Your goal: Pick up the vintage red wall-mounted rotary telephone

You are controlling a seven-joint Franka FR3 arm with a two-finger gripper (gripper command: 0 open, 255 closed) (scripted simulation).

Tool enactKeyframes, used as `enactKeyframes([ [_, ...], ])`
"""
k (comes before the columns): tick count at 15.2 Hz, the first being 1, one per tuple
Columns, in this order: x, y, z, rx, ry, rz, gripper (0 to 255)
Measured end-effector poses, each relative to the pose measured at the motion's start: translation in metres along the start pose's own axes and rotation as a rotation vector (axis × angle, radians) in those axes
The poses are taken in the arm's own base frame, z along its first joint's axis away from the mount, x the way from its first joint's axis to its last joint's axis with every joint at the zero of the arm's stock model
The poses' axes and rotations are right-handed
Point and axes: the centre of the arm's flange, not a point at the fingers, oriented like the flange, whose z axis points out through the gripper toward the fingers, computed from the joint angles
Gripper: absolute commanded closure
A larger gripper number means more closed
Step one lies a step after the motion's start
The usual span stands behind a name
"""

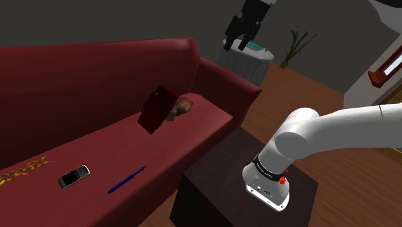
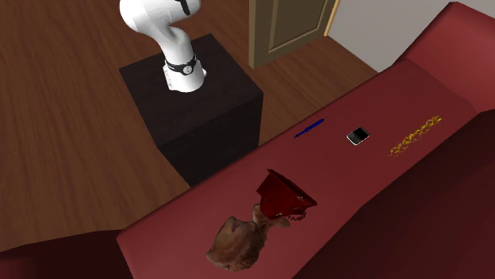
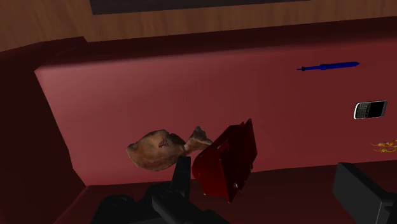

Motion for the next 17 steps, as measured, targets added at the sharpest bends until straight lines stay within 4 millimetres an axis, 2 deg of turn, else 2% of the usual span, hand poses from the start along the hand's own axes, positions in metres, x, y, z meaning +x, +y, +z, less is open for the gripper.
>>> enactKeyframes([
  [2, 0.003, 0.001, 0.005, 0.005, -0.001, 0.003, 0],
  [3, 0.009, 0.003, 0.015, 0.013, -0.004, 0.008, 0],
  [9, 0.047, 0.018, 0.078, 0.076, -0.018, 0.047, 0],
  [17, 0.099, 0.034, 0.174, 0.164, -0.036, 0.103, 0],
])
